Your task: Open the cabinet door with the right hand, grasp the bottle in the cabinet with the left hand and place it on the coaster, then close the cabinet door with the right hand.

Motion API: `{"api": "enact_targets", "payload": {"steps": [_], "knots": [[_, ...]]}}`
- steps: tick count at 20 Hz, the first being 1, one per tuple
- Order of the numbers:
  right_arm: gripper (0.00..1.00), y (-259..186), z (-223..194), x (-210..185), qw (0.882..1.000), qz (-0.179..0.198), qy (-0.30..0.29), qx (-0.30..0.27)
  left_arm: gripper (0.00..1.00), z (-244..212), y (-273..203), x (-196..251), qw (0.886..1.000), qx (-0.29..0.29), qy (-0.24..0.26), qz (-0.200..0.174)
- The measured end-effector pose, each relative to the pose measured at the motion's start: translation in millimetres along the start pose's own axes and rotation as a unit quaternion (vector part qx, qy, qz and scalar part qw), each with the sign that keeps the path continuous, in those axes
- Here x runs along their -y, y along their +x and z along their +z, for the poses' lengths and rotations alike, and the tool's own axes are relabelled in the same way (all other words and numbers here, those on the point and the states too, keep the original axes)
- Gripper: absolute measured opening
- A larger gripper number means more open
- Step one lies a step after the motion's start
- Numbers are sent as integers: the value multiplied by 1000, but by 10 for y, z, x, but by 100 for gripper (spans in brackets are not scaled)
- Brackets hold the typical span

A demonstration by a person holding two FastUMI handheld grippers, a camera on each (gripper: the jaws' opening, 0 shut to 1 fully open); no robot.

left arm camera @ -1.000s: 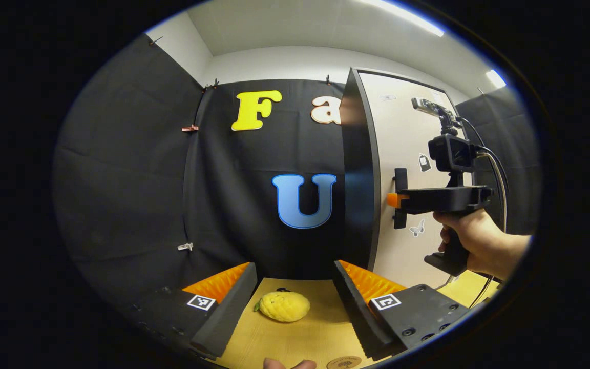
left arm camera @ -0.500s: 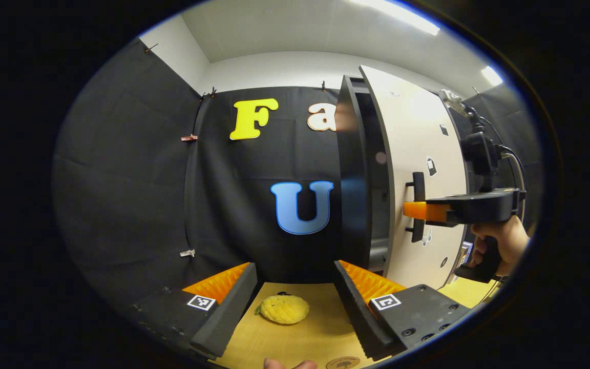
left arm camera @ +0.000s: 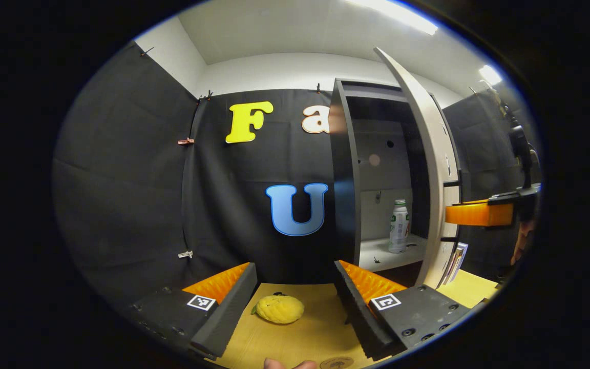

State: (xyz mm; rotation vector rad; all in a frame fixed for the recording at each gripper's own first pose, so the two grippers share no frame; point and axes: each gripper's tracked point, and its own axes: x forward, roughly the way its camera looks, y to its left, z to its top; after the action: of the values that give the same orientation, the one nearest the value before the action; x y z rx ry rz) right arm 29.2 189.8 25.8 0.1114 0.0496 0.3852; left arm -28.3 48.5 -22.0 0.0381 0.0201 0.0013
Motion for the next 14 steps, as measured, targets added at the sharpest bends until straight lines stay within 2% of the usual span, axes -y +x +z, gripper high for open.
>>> {"api": "enact_targets", "payload": {"steps": [8, 14], "knots": [[19, -592, 49, 409, 1000, -11, 19, -6, 94, 7, 55, 348, 1000, 0, -5, -16], [19, -1006, 81, 824, 999, -39, 26, -12, 94, -29, 124, 702, 1000, -10, -10, -23]]}}
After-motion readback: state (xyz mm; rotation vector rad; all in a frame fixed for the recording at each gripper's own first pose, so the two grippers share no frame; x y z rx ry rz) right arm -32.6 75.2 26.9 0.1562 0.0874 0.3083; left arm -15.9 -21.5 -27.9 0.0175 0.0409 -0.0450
